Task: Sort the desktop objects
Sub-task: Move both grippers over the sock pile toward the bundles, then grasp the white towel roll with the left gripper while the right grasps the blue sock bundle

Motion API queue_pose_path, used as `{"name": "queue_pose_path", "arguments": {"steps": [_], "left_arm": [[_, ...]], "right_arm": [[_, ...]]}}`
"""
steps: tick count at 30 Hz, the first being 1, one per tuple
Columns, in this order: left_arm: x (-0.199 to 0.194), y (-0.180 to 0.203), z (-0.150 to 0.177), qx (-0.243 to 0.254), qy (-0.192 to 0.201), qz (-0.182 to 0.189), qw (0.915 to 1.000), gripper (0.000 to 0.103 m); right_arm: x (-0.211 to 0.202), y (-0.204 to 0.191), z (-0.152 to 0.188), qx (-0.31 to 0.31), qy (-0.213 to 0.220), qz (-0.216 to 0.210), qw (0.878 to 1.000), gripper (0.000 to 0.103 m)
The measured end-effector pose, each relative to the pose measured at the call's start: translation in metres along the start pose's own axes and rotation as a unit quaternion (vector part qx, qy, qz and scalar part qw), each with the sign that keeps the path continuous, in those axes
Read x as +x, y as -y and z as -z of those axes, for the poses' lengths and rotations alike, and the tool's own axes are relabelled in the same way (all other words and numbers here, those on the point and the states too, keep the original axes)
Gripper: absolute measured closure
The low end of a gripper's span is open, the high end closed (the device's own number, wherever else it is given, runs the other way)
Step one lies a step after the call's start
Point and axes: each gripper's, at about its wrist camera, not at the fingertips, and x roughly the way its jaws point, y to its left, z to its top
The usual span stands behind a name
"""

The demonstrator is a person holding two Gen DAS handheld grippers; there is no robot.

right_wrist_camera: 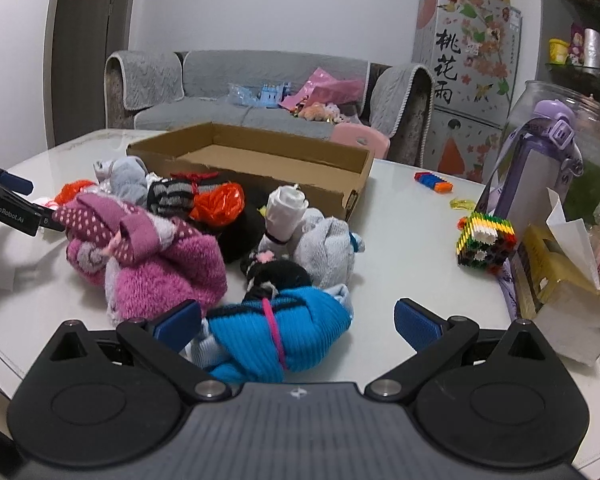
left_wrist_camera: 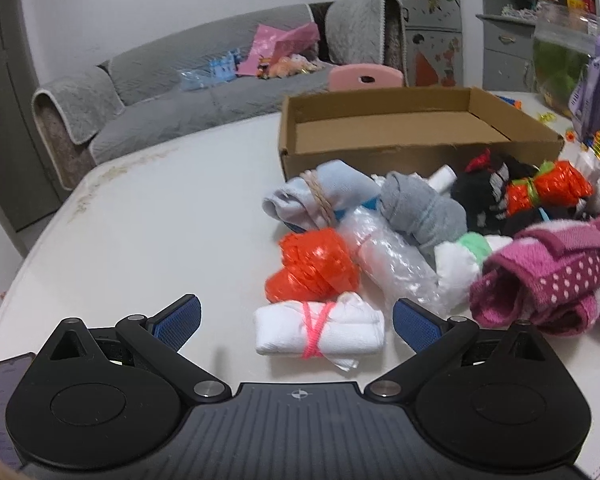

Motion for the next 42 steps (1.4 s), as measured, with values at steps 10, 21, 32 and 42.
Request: {"name": "queue_pose_path", "arguments": {"steps": [10, 21, 32, 42], "left_arm": [[0.000, 0.000, 0.000, -0.002, 0.019, 0.012, 0.9997, 0.001], [0.007, 0.009, 0.006, 0.008, 0.018, 0.004, 0.9998, 0.001], [0.016, 0.008, 0.006, 0.004, -0.004, 0.014, 0.9999, 0.000], [0.019, 0.009, 0.006, 0.003, -0.011, 0.012, 0.9999, 0.000]], "right_arm": [[0.007, -0.009, -0.001, -0.017, -0.015, -0.007, 1.000, 0.000], [0.017, -0.013, 0.004, -0.023, -0.039, -0.021, 0.999, 0.000], [0.019, -0.015, 0.008, -0.029, -0.042, -0.022, 0.998, 0.000], [0.019, -0.014, 0.009, -0.021, -0.038, -0.032, 0.999, 0.007]]}}
